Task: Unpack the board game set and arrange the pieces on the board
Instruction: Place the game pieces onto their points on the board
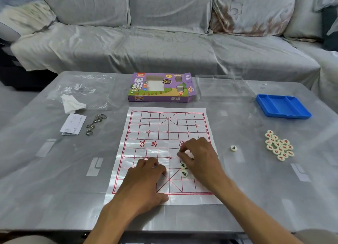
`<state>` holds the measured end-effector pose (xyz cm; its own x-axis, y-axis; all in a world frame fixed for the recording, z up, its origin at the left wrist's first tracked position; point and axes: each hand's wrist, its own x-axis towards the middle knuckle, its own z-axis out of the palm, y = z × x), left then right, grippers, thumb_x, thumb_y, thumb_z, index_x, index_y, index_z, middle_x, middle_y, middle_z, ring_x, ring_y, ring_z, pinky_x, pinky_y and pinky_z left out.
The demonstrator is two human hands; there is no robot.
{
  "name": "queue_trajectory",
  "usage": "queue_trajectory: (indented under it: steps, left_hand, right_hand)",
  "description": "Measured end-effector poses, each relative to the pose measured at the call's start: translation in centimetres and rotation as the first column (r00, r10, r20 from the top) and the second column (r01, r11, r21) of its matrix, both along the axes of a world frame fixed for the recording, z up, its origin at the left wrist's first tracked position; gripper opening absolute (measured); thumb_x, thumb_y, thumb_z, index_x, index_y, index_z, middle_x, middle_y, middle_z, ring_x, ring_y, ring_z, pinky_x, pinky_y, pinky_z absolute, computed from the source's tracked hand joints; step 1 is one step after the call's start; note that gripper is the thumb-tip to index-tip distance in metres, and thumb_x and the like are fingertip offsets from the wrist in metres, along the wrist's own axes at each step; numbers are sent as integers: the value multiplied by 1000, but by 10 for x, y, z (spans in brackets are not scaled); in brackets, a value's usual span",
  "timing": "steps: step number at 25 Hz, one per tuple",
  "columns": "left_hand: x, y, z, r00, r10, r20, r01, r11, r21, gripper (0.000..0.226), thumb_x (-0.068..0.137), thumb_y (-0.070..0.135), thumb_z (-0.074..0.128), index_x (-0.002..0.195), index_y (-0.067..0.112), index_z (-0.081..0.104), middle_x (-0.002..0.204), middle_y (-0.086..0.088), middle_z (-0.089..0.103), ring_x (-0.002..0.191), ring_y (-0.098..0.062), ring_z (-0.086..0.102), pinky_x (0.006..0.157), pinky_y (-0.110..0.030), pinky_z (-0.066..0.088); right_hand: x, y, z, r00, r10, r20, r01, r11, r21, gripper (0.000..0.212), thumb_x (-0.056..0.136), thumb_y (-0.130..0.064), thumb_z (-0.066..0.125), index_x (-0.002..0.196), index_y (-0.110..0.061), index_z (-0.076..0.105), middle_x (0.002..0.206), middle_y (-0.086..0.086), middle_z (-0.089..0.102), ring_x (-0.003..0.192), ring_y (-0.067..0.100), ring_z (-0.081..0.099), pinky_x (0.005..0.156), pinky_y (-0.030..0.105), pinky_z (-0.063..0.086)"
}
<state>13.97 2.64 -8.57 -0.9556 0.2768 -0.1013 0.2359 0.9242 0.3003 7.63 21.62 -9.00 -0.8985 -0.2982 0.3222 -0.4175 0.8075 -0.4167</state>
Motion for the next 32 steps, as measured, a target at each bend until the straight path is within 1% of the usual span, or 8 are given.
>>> queue_trajectory:
  steps: [3, 7, 10, 12, 14, 24, 27, 32]
  left_hand:
    - [1, -1, 0, 1000, -2, 5, 2, 1000, -1, 63, 75, 62, 62, 131, 40, 42, 141, 17, 32, 127, -11, 33, 102, -30, 35]
    - [0, -2, 1, 1000, -8, 9, 8, 1000, 7, 60, 75, 61, 62, 127, 41, 42, 136, 19, 33, 124, -9, 33, 99, -30, 37]
    - [-1, 0, 1, 1000, -23, 21, 23, 1000, 6, 58, 74, 61, 63, 126, 42, 43, 135, 19, 34, 122, -9, 34, 99, -30, 38]
    - [-2, -1, -1, 999, -35, 16, 35, 999, -7, 58, 74, 62, 62, 125, 43, 43, 136, 20, 33, 123, -8, 33, 99, -29, 38]
    - [-1, -3, -1, 999, -36, 21, 37, 999, -19, 59, 74, 64, 62, 126, 43, 42, 137, 22, 32, 124, -8, 33, 100, -28, 39]
    - [0, 0, 4, 999, -25, 20, 25, 1000, 0, 58, 75, 62, 62, 126, 43, 43, 137, 20, 33, 125, -8, 33, 99, -28, 38]
    - [1, -1, 1, 1000, -2, 28, 1, 1000, 20, 57, 74, 61, 63, 124, 42, 44, 135, 20, 33, 124, -8, 34, 96, -29, 37]
    - [1, 0, 3, 1000, 6, 10, -6, 999, 36, 56, 72, 58, 63, 123, 41, 45, 132, 19, 35, 122, -10, 34, 95, -30, 38]
  right_hand:
    - [-6, -3, -15, 997, 65, 31, -69, 988, 139, 17, 89, -35, 63, 84, -23, 74, 85, -9, 70, 82, 18, 53, 73, 34, 44]
    - [-6, 22, 4, 999, 4, 52, -4, 1000, 2, 13, 90, -28, 63, 97, -24, 74, 102, -11, 70, 93, 16, 54, 81, 33, 44]
    - [-15, 51, 16, 955, -258, 142, 244, 963, 114, 23, 92, -26, 57, 113, -24, 67, 119, -7, 63, 107, 19, 52, 88, 35, 44]
    - [-23, 76, 18, 856, -483, 185, 425, 861, 281, 34, 91, -21, 51, 124, -24, 57, 128, 0, 54, 111, 25, 49, 90, 37, 42]
    - [-29, 91, 13, 790, -536, 298, 451, 837, 310, 33, 92, -17, 48, 123, -23, 54, 124, 5, 50, 108, 26, 48, 86, 36, 41]
    - [-31, 101, 20, 754, -528, 390, 492, 848, 197, 7, 79, -23, 67, 85, -19, 67, 89, 1, 67, 75, 15, 58, 66, 28, 47]
    - [-19, 59, 38, 894, -282, 347, 305, 952, -13, 11, 75, -19, 71, 85, -22, 69, 80, -10, 66, 73, 6, 59, 65, 21, 48]
    - [-17, 24, 20, 951, -95, 295, 97, 995, 9, 16, 78, -17, 68, 90, -27, 63, 89, -13, 60, 86, 8, 55, 75, 25, 46]
